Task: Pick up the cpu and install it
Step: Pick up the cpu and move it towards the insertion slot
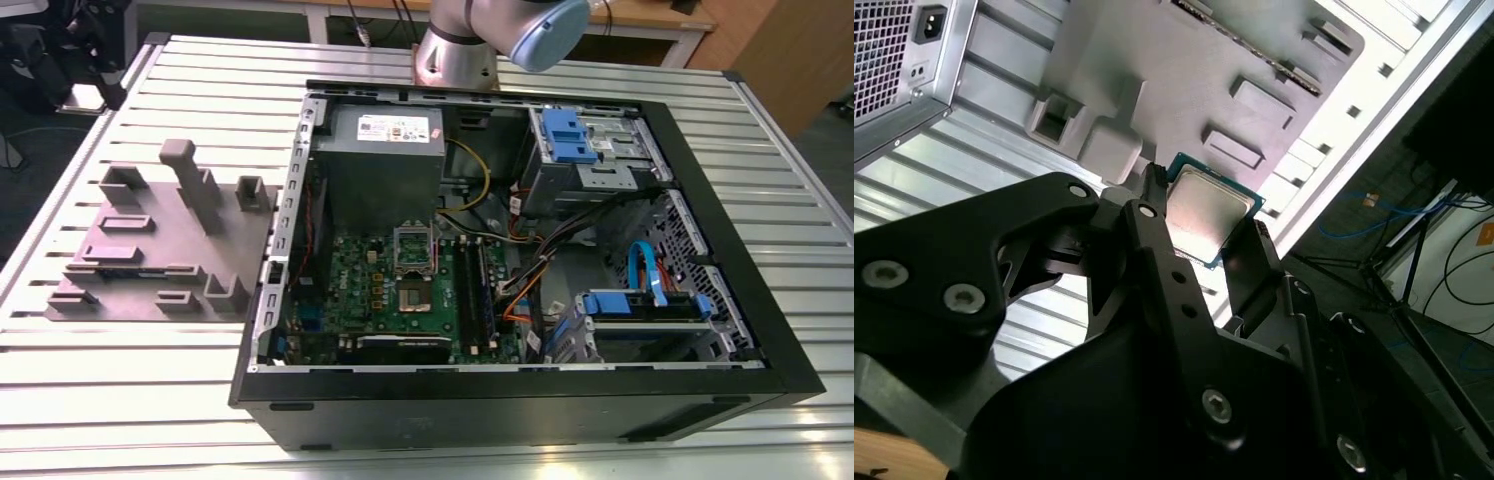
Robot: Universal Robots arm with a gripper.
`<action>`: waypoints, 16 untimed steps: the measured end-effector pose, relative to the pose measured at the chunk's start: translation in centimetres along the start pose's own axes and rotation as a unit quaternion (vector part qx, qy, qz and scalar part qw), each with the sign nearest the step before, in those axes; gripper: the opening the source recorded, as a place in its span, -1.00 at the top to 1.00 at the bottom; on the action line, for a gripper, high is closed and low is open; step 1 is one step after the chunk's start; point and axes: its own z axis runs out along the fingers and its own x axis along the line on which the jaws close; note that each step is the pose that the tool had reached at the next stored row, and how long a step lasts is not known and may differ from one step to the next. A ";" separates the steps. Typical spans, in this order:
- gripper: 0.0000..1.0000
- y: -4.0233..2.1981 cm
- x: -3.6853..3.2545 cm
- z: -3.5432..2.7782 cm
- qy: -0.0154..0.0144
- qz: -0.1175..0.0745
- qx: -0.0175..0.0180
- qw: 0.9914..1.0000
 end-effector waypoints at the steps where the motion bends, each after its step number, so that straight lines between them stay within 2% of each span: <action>1: 0.06 0.00 -0.03 0.00 0.000 0.000 0.000 1.000; 16: 0.06 0.01 -0.41 -0.01 0.000 0.000 0.000 1.000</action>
